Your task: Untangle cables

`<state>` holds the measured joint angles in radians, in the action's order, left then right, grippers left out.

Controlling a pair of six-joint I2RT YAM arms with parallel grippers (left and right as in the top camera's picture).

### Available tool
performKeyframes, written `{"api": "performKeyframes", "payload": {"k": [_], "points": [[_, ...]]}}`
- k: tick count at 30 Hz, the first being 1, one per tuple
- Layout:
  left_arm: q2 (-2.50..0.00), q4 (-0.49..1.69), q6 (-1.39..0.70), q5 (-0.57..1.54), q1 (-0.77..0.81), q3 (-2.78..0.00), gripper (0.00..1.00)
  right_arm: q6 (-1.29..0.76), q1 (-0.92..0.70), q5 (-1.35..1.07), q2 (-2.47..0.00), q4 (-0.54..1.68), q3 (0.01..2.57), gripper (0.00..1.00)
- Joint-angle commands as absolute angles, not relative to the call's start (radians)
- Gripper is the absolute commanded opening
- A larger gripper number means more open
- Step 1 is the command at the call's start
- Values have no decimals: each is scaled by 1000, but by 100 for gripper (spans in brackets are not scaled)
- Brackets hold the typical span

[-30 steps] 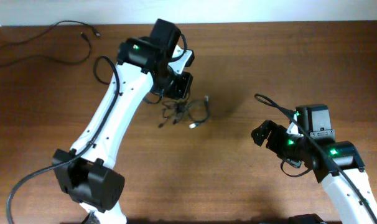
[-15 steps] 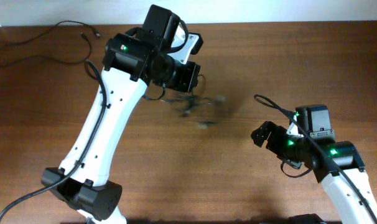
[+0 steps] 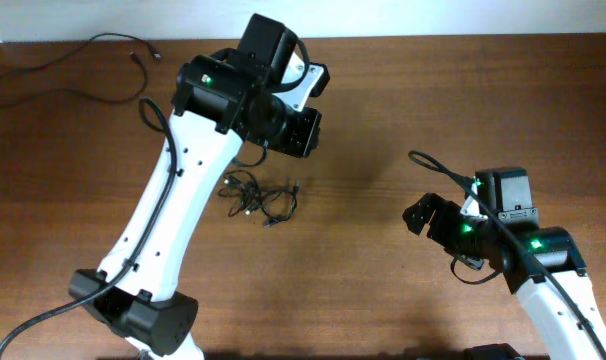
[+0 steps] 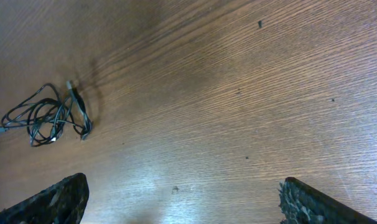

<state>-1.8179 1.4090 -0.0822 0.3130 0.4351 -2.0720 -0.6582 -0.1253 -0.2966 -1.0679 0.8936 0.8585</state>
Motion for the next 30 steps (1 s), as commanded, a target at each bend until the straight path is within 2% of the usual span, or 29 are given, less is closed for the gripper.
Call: {"api": "performKeyframes", "payload": {"k": [1,2,4,6,10,13,17,19,21,23,28,30], "points": [[-1823,1411,-75,272,436,-2072,20,-662,-131,-307,-1069,897,870,98],[-1823,1408,-74,270,436,-2072,34,-662,-131,-307,-1069,897,870,98],[-1824,1400,-75,214,436,-2072,42,-662,-131,-307,-1069,898,870,98],[-1833,1394,-75,175,436,-2072,57,-662,-131,-307,-1069,897,870,98],[-1884,1401,-105,174,436,-2032,67,-662,-131,-307,-1069,900,870,99],[-1934,1409,-145,154,436,-1957,71,-662,-131,-307,-1069,902,870,98],[-1984,1413,-141,-83,436,-1843,72,-662,-131,-306,-1069,901,870,98],[-1995,1382,-137,-128,436,-1782,73,-662,-131,-303,-1069,898,870,98],[-2000,1336,-101,-127,437,-1719,70,-662,-131,-303,-1069,897,870,98],[-2001,1306,-81,-111,443,-1672,60,-662,-131,-303,-1069,897,870,98],[-2004,1294,17,7,496,-1652,69,-662,-131,-303,-1069,897,870,98],[-2014,1295,16,-9,508,-1652,69,-662,-131,-303,-1069,898,870,98]]}}
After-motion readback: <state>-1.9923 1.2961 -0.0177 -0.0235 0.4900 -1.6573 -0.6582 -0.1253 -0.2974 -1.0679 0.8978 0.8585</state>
